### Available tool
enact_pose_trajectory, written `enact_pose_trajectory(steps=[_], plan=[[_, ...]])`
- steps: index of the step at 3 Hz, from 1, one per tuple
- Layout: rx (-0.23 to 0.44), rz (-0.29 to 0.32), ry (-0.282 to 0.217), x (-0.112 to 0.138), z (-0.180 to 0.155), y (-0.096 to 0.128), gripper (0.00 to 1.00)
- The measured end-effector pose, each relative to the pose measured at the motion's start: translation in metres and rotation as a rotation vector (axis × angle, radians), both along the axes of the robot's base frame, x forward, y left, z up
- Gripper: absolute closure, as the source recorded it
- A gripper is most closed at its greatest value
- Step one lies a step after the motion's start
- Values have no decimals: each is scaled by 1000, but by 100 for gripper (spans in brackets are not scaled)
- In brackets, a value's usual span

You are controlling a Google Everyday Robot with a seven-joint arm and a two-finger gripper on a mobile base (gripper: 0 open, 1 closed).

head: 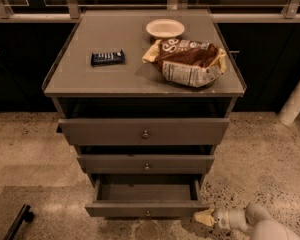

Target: Close bottom drawer

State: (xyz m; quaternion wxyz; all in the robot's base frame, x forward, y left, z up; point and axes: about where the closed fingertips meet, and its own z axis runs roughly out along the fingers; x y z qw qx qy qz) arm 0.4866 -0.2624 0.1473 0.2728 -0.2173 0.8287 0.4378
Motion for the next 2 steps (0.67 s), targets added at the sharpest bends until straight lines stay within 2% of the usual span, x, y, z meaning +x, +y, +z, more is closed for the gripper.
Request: enact_pose_trajectory(steps=[2], plan=[[-25,-26,-83,55,21,5,100]])
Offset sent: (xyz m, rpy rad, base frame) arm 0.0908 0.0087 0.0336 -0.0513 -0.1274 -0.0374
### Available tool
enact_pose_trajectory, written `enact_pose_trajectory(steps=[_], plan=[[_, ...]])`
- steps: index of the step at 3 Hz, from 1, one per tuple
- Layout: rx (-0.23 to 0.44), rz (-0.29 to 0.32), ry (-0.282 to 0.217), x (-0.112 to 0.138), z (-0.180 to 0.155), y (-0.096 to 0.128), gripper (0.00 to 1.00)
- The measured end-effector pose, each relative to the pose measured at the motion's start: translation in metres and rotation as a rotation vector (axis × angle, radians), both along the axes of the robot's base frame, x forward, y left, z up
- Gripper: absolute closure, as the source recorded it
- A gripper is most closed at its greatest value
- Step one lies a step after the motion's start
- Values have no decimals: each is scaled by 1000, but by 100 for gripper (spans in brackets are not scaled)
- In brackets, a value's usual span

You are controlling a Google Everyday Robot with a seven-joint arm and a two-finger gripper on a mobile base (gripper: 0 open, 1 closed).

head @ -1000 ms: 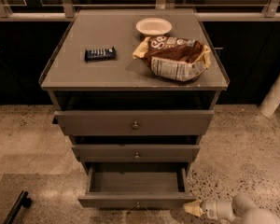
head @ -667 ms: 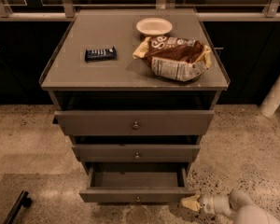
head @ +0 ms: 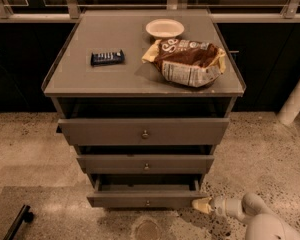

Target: Close bottom drawer

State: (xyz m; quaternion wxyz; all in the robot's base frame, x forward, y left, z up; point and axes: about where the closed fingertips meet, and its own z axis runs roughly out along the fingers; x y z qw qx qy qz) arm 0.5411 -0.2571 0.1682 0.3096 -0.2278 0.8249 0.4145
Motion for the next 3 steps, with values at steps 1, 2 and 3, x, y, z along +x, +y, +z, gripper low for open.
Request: enact_pose_trajectory(steps=[1,2,3], plan=[[-16,-16,-19,26,4,7,100],[-24,-38,-15,42,-1,9,100],[-24,-62,0,52,-9,9,100]])
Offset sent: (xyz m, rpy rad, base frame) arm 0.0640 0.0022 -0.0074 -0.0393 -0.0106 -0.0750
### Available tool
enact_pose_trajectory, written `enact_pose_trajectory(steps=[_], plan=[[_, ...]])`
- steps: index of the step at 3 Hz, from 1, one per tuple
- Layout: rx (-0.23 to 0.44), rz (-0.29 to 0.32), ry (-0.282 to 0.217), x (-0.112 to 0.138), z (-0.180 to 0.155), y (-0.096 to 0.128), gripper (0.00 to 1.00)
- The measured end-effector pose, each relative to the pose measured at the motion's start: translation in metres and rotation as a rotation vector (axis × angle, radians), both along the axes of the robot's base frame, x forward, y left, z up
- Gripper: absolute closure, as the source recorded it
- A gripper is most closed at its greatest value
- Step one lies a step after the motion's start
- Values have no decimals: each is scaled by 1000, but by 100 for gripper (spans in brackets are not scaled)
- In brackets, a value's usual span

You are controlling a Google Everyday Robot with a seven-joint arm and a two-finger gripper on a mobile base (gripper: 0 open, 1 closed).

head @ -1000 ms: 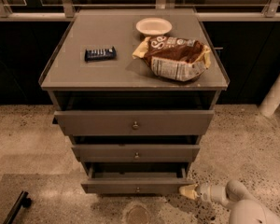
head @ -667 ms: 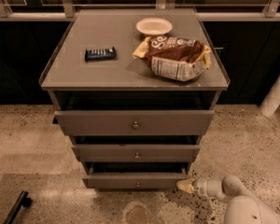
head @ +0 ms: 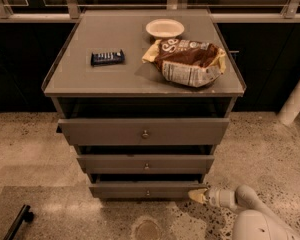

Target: Close bottom drawer

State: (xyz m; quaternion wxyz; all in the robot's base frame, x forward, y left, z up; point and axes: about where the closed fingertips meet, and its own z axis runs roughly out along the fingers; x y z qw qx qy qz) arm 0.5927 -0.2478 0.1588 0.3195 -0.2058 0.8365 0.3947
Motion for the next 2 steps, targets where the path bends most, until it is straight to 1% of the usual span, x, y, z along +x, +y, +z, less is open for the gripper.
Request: enact_pose_trajectory(steps=[2], plan=[[-13,-40,1,18,-5,-2,100]])
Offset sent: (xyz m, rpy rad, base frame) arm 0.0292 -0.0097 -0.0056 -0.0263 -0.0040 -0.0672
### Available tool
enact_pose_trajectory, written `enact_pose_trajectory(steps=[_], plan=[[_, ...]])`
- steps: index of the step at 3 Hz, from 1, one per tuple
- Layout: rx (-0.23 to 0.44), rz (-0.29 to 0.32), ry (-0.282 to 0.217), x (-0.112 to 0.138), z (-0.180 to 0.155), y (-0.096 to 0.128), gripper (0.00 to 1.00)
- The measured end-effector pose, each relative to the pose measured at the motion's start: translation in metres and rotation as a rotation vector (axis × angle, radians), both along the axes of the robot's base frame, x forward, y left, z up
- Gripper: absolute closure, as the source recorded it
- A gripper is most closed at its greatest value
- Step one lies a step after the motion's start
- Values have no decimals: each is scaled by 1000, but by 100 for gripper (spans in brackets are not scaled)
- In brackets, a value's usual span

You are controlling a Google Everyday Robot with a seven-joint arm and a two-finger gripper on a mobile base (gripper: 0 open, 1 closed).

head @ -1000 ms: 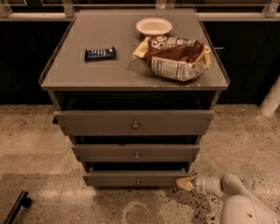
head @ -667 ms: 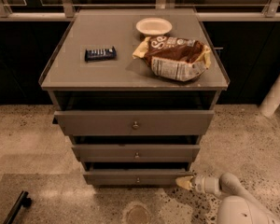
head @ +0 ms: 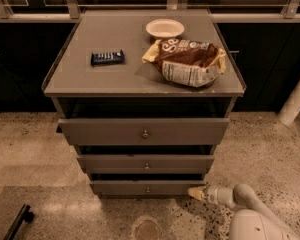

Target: Close bottom drawer

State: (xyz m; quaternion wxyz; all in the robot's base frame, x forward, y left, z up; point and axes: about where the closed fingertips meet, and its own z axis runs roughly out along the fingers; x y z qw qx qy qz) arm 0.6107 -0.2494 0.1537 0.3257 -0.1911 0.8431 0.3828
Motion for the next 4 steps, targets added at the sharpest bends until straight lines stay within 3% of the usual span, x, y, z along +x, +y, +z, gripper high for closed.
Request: enact_pose_trajectory(steps=[1,2,3,4], plan=[[-6,-1,-2,5,1,1,100],[9,-5,-3,-11,0,-10,100],[33,-10,59,-63,4,-44,100],[46,-78,43,-123,29,-90,81]])
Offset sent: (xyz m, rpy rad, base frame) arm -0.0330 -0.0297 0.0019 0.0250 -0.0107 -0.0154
